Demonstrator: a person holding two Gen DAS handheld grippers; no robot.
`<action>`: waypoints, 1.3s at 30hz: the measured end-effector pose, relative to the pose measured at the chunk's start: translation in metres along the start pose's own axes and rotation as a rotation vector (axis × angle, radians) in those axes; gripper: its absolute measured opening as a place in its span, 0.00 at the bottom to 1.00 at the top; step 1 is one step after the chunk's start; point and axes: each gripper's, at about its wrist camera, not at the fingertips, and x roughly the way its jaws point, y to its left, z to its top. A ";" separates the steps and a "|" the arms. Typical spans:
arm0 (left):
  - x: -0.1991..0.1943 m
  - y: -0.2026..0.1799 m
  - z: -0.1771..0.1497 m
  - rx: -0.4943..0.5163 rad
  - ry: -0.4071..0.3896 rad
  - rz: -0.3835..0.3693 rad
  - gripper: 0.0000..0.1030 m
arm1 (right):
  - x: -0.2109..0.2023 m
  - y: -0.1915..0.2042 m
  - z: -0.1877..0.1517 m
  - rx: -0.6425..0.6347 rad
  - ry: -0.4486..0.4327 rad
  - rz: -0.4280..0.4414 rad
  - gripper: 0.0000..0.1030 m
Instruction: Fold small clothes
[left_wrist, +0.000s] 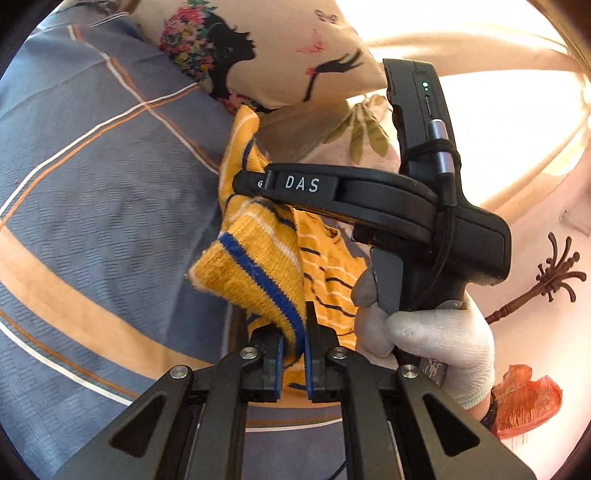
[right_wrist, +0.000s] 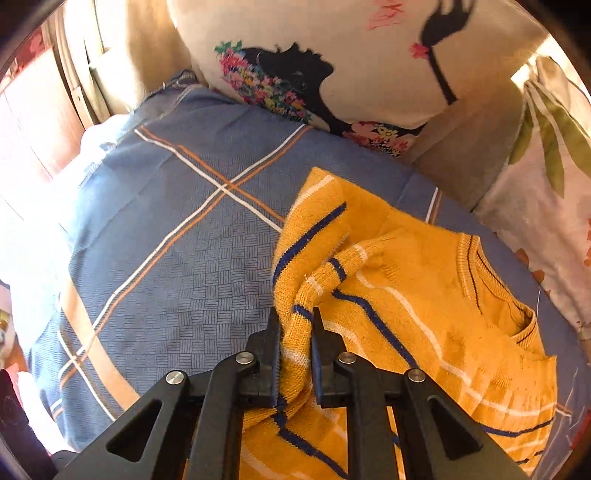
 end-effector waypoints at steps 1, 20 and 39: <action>0.006 -0.011 -0.002 0.021 0.011 -0.007 0.07 | -0.010 -0.006 -0.004 0.032 -0.026 0.021 0.13; 0.166 -0.130 -0.077 0.259 0.405 -0.081 0.17 | -0.086 -0.232 -0.180 0.647 -0.207 0.090 0.13; 0.053 -0.096 -0.077 0.333 0.217 0.055 0.49 | -0.157 -0.222 -0.207 0.648 -0.423 -0.065 0.40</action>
